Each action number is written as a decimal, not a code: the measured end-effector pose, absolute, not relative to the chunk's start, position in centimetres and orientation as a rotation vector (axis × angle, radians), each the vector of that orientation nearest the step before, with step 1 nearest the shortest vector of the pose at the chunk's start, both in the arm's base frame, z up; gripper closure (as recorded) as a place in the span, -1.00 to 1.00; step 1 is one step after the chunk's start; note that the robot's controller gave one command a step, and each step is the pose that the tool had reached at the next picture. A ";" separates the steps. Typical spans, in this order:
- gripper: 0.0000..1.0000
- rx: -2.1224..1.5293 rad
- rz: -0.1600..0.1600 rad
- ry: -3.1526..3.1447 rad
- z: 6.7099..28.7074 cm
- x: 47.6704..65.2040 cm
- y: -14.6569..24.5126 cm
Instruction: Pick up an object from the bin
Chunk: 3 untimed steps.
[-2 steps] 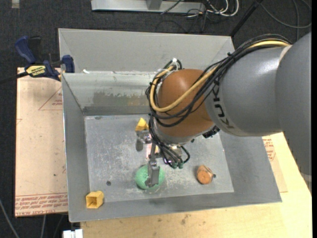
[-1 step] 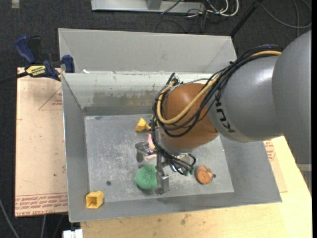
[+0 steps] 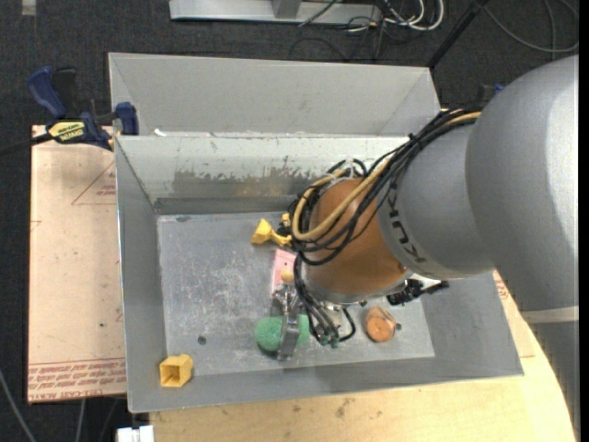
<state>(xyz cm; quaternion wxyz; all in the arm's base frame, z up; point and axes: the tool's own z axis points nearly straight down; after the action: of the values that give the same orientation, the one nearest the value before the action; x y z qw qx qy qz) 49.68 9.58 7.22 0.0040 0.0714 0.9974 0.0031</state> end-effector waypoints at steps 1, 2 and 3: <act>1.00 0.224 0.010 3.126 7.2 49.7 9.6; 1.00 0.225 0.005 3.133 7.7 49.5 9.5; 1.00 0.226 0.001 3.137 9.7 49.4 9.5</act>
Offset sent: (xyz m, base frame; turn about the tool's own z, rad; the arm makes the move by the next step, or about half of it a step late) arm 0.0000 0.0000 0.0695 0.0000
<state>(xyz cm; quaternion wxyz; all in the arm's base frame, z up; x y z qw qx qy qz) 49.42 9.47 9.69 -0.0019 0.0718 0.9974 0.0003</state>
